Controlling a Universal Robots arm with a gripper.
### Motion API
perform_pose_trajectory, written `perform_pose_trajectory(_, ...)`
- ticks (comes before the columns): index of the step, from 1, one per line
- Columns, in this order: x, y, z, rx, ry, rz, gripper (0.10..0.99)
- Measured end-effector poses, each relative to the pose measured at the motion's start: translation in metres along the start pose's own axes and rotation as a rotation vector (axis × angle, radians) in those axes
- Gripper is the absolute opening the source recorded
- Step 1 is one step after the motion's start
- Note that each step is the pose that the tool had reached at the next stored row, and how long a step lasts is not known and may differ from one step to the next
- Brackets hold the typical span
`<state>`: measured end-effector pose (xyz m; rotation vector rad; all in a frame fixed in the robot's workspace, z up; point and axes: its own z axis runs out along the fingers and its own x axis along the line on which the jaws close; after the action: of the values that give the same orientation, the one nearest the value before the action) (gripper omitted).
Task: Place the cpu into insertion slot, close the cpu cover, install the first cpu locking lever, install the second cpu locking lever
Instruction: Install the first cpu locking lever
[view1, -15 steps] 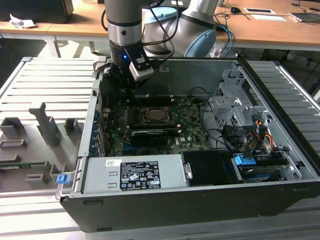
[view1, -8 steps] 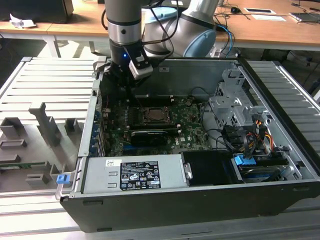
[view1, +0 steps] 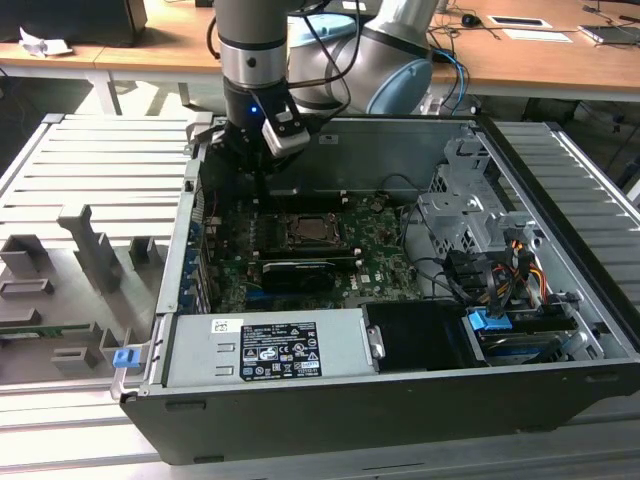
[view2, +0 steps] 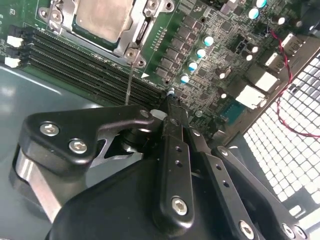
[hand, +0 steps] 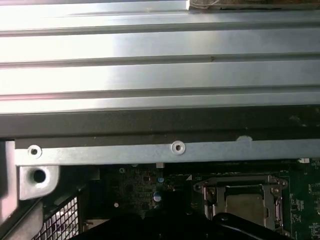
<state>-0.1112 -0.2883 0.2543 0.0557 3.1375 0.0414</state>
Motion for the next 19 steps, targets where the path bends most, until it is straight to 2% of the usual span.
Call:
perform_pose_trajectory(4, -0.0093, 0.0005, 0.0001, 0.0, 0.0014, 0.0, 0.106)
perform_pose_trajectory(8, -0.0254, 0.0018, 0.0003, 0.0, 0.0032, 0.0, 0.106)
perform_pose_trajectory(12, -0.0367, 0.003, 0.0006, 0.002, 0.0045, 0.0, 0.106)
perform_pose_trajectory(14, -0.0453, 0.0034, 0.0011, 0.002, 0.0091, 0.0, 0.106)
perform_pose_trajectory(17, -0.0538, 0.0037, 0.0022, 0.002, 0.0107, 0.0, 0.106)
perform_pose_trajectory(18, -0.0566, 0.0038, 0.0035, 0.001, 0.0107, 0.0, 0.106)
perform_pose_trajectory(19, -0.0567, 0.0037, 0.004, -0.005, 0.0114, 0.0, 0.106)
